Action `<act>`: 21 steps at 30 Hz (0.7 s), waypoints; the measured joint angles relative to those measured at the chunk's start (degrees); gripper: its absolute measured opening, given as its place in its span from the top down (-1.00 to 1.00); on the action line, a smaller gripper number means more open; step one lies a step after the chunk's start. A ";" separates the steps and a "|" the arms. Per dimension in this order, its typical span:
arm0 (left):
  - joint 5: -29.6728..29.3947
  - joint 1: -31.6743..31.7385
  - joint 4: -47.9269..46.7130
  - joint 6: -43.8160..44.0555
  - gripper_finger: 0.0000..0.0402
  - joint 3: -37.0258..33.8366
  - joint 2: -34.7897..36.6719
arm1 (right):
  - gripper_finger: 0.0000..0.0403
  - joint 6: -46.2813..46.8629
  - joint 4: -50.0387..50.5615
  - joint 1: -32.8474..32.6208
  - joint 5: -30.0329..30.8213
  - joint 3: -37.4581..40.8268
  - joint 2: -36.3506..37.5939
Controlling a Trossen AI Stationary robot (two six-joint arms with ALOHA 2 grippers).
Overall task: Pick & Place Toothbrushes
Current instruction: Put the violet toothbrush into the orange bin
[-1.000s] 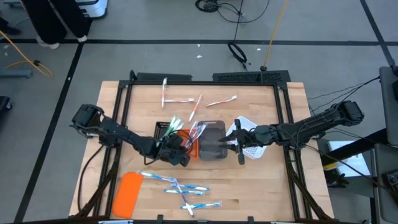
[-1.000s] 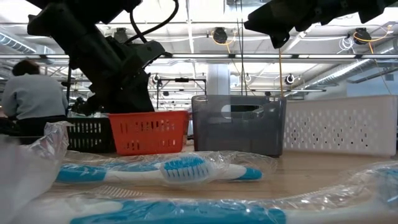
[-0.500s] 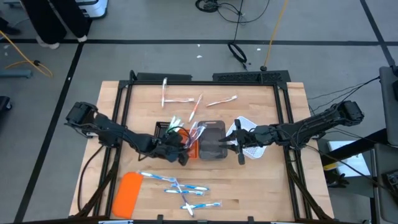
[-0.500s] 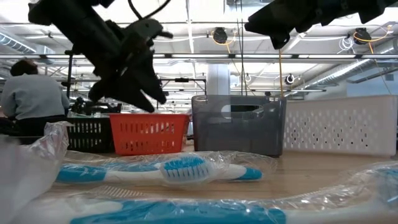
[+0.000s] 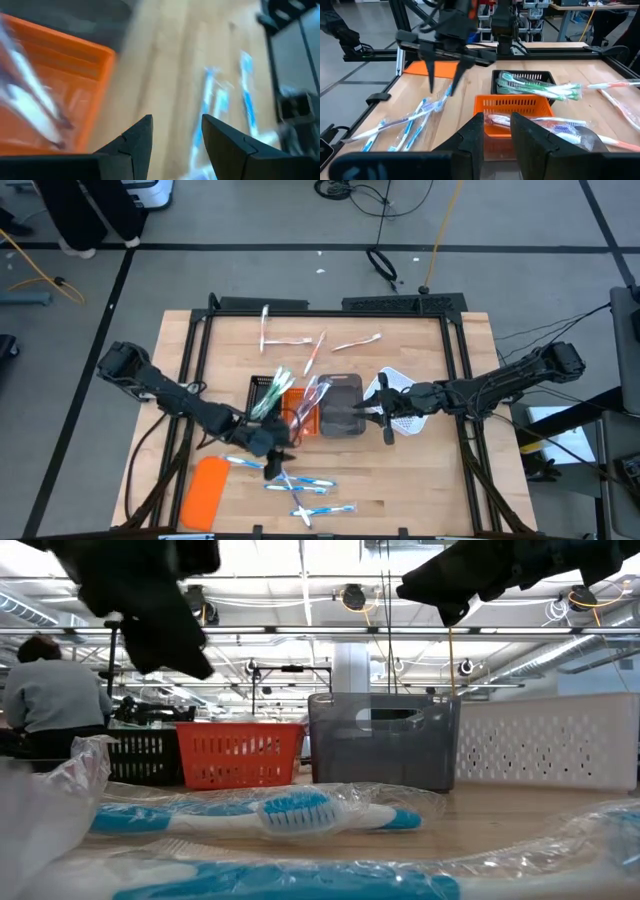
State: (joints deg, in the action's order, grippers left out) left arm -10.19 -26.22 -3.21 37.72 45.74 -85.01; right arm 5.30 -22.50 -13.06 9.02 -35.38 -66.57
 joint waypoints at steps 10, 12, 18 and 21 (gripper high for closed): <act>-4.67 -5.96 -0.18 2.04 0.14 0.00 -2.41 | 0.57 0.00 -0.39 0.00 -0.03 0.02 0.00; -3.24 -6.15 0.31 3.42 0.14 0.00 -3.96 | 0.57 0.00 -0.73 0.00 -0.04 0.02 0.00; 2.44 -6.16 0.03 6.16 0.14 0.00 -7.60 | 0.57 -0.09 -1.29 0.00 -0.05 0.02 0.00; 3.15 -6.33 0.07 6.28 0.14 0.00 -7.78 | 0.57 -0.15 -1.27 0.00 -0.04 0.02 0.00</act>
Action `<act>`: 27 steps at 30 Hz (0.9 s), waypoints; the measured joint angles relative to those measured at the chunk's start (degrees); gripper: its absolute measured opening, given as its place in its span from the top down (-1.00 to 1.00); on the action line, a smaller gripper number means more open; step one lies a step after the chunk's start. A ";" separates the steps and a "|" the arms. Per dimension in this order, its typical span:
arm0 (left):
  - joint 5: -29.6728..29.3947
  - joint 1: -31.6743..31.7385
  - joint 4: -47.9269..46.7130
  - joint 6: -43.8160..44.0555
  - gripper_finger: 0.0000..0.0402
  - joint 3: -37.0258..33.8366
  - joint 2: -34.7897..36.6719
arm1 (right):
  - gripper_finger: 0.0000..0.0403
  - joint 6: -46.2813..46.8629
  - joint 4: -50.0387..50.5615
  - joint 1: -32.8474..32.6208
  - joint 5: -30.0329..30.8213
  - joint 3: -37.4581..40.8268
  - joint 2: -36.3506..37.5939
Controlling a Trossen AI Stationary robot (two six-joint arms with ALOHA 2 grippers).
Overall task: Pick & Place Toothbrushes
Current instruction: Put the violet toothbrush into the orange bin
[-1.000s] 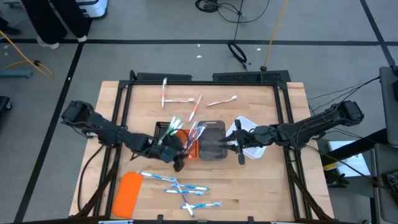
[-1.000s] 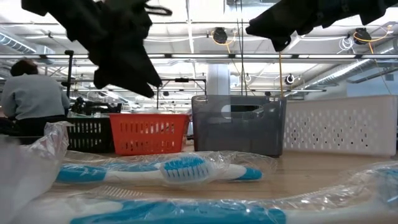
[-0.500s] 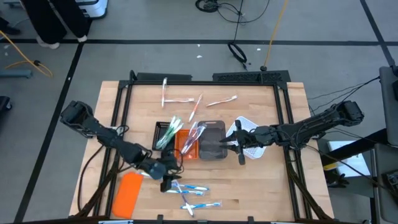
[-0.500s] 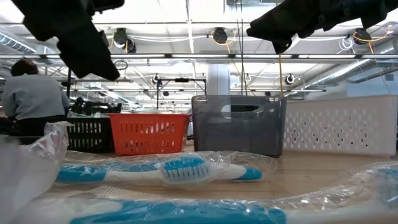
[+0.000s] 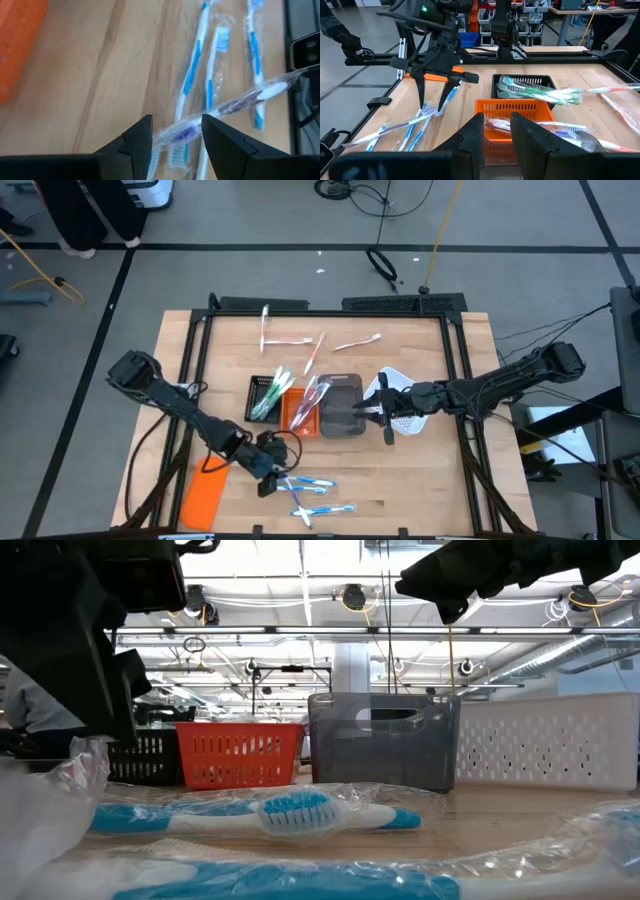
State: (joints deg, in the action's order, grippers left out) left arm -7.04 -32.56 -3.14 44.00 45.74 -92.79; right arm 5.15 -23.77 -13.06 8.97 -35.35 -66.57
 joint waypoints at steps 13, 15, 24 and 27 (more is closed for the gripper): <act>1.06 -1.77 -2.84 3.96 0.14 0.00 0.06 | 0.57 -0.07 -0.01 0.00 0.00 0.00 0.00; 1.06 -1.81 -3.83 4.42 0.14 0.00 0.06 | 0.57 -0.07 0.00 0.00 0.00 0.00 0.00; 1.24 -2.42 -2.51 4.28 0.14 0.00 -1.96 | 0.57 -0.07 0.04 0.00 -0.02 0.00 0.00; 1.46 -2.63 -0.83 4.16 0.14 0.12 -4.17 | 0.57 -0.14 0.04 0.00 0.00 0.00 0.00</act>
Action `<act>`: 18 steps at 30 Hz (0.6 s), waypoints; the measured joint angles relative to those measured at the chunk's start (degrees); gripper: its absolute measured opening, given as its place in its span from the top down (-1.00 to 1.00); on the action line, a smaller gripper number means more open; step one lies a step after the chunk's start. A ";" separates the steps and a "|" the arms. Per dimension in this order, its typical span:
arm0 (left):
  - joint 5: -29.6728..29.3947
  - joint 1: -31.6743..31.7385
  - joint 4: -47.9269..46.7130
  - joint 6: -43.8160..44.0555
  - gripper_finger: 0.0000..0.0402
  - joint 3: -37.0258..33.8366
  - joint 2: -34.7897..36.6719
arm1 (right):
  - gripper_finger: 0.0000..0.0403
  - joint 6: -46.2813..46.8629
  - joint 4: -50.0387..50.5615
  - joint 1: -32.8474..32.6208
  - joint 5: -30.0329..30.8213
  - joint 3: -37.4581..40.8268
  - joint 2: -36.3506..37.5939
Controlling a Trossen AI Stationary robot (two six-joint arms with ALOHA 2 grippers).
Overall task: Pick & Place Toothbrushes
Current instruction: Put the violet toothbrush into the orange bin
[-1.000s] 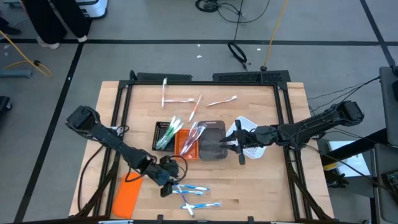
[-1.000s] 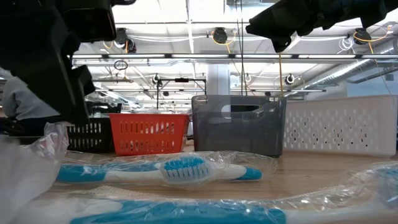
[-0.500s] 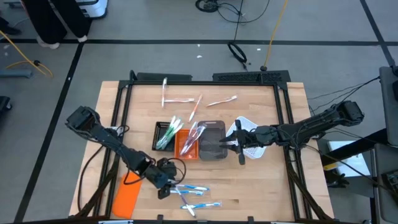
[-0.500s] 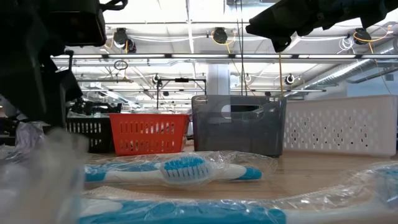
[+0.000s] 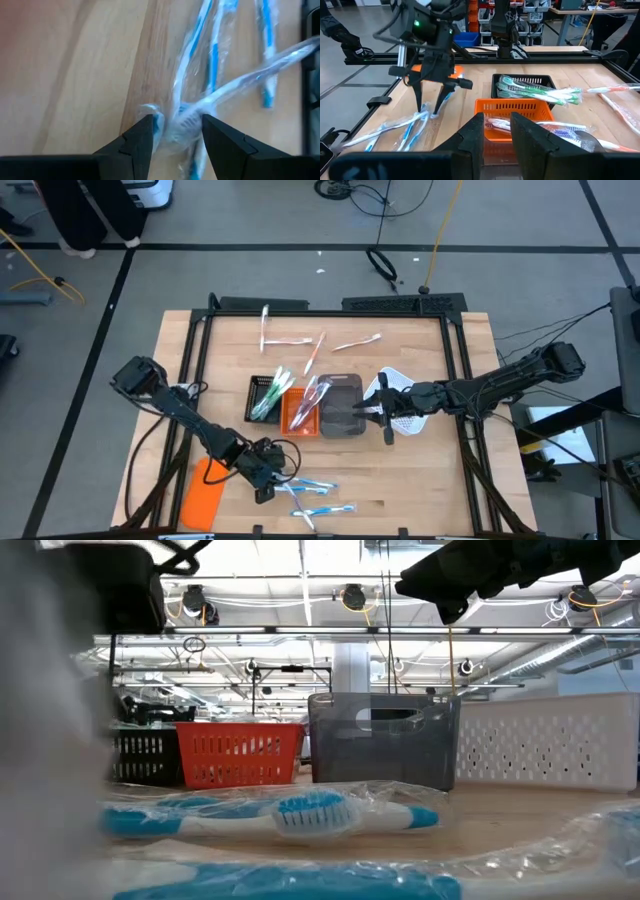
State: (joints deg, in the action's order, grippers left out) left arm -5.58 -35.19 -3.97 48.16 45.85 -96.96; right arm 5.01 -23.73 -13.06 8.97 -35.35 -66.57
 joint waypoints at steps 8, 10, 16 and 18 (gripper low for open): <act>1.12 -0.14 1.33 -4.28 0.75 -0.08 -0.39 | 0.57 -0.15 0.00 0.00 0.00 0.00 0.00; 1.51 -0.06 2.05 -5.51 0.93 -0.14 0.09 | 0.57 -0.16 -0.02 0.00 0.00 0.00 0.00; 1.09 0.34 3.26 -6.05 0.96 -0.18 2.03 | 0.57 -0.15 0.19 0.00 0.00 0.00 0.00; 0.73 0.57 2.46 -6.05 0.98 -0.18 3.07 | 0.57 -0.15 0.28 -0.02 -0.02 0.00 0.00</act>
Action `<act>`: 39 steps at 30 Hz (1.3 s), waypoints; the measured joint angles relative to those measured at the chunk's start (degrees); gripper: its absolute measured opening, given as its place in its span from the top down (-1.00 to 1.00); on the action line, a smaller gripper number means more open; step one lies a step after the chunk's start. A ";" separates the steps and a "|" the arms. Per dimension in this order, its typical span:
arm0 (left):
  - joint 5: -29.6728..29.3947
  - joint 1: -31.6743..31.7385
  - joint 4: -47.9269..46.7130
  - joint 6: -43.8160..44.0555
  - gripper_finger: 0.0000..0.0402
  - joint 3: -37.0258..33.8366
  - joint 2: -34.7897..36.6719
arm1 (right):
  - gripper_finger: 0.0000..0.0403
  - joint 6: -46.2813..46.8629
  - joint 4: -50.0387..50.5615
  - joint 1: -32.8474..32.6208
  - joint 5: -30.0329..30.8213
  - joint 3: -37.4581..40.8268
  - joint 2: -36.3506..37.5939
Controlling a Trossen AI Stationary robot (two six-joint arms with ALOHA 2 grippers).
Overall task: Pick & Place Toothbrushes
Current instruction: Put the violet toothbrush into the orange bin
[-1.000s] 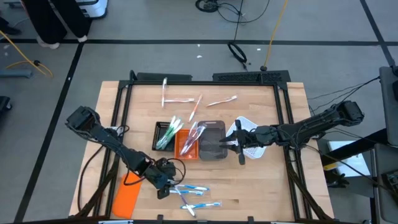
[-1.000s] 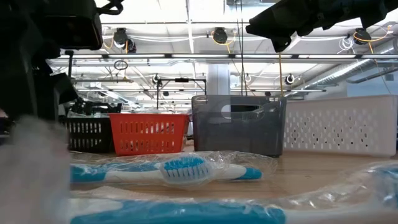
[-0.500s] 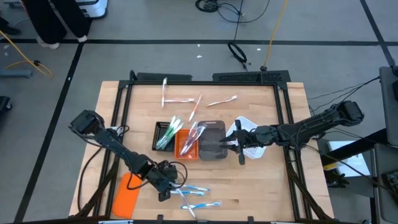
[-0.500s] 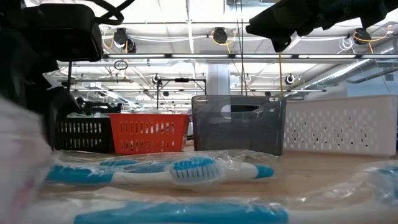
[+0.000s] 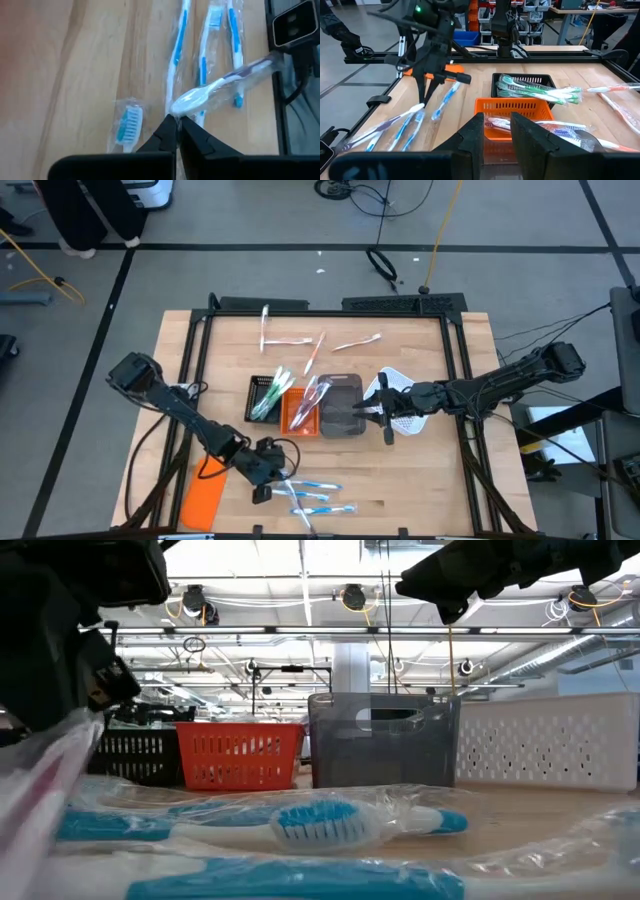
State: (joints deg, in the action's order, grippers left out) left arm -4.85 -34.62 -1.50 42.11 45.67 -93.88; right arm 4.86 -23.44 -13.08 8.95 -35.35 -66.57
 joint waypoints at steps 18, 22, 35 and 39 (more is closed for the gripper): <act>-9.42 5.49 -0.09 -11.89 0.99 0.02 12.19 | 0.57 4.10 -0.90 0.02 -1.86 0.00 -0.68; -10.02 8.00 -2.58 -14.23 0.99 1.62 12.52 | 0.57 6.19 -3.85 0.76 -4.86 0.00 -3.12; -13.79 13.34 -18.73 -24.94 1.00 15.25 12.07 | 0.57 11.00 -13.22 4.90 -17.64 -4.70 -17.17; -15.37 14.23 -21.36 -27.28 1.00 17.63 12.08 | 0.57 11.03 -13.16 5.54 -23.39 -8.56 -20.92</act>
State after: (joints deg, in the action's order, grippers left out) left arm -20.22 -20.39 -22.87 14.82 63.30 -81.80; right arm 15.89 -36.60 -7.54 -14.44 -43.91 -87.48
